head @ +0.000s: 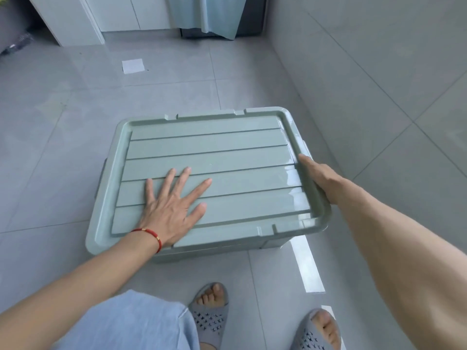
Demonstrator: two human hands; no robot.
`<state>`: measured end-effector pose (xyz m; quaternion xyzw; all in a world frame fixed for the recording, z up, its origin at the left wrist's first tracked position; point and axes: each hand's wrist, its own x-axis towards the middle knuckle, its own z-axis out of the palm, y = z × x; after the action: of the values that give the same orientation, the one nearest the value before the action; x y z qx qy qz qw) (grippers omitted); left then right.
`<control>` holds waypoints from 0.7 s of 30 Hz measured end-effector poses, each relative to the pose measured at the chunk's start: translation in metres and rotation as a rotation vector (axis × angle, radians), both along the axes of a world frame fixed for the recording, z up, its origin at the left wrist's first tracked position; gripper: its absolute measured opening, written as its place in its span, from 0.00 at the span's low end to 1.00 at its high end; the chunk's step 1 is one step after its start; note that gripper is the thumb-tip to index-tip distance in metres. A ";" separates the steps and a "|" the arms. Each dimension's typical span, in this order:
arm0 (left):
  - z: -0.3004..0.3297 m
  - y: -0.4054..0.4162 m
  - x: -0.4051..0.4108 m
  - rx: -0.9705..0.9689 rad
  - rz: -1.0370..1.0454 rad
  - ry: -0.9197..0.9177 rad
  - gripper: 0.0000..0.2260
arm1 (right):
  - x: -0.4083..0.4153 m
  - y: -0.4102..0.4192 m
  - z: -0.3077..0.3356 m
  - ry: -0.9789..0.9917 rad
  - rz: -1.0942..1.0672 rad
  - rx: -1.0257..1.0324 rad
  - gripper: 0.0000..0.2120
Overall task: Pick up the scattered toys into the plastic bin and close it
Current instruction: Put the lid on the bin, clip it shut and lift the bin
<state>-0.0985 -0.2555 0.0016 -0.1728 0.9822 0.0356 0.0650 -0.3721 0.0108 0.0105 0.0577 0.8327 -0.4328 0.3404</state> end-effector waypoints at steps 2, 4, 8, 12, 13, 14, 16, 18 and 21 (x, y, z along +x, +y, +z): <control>-0.003 -0.001 0.000 -0.004 -0.006 0.007 0.25 | -0.005 0.000 0.005 -0.031 -0.049 -0.083 0.37; -0.002 -0.002 -0.001 -0.003 -0.002 0.010 0.25 | -0.015 0.000 0.010 -0.102 -0.049 -0.149 0.30; -0.002 0.000 0.000 -0.009 -0.002 0.021 0.25 | -0.022 -0.006 0.009 -0.241 0.046 -0.135 0.23; -0.002 0.000 -0.001 -0.012 -0.004 0.020 0.25 | -0.033 -0.009 0.005 -0.156 0.072 0.017 0.34; -0.001 0.000 0.000 -0.010 -0.006 0.016 0.25 | -0.038 -0.010 0.004 -0.107 0.083 0.057 0.37; -0.001 0.000 0.000 -0.009 -0.004 0.017 0.25 | -0.040 -0.010 0.008 -0.046 0.100 0.073 0.36; -0.001 0.000 0.000 -0.009 0.003 0.025 0.25 | -0.036 -0.014 0.019 0.049 0.118 0.086 0.29; 0.000 0.001 0.000 -0.012 0.002 0.022 0.25 | -0.032 -0.017 0.023 0.080 0.106 0.093 0.25; 0.001 0.002 0.000 -0.006 0.011 0.018 0.25 | -0.030 -0.021 0.021 0.119 0.075 0.137 0.23</control>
<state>-0.0988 -0.2537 0.0028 -0.1781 0.9818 0.0348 0.0554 -0.4019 -0.0106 0.0314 0.0237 0.8806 -0.3646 0.3016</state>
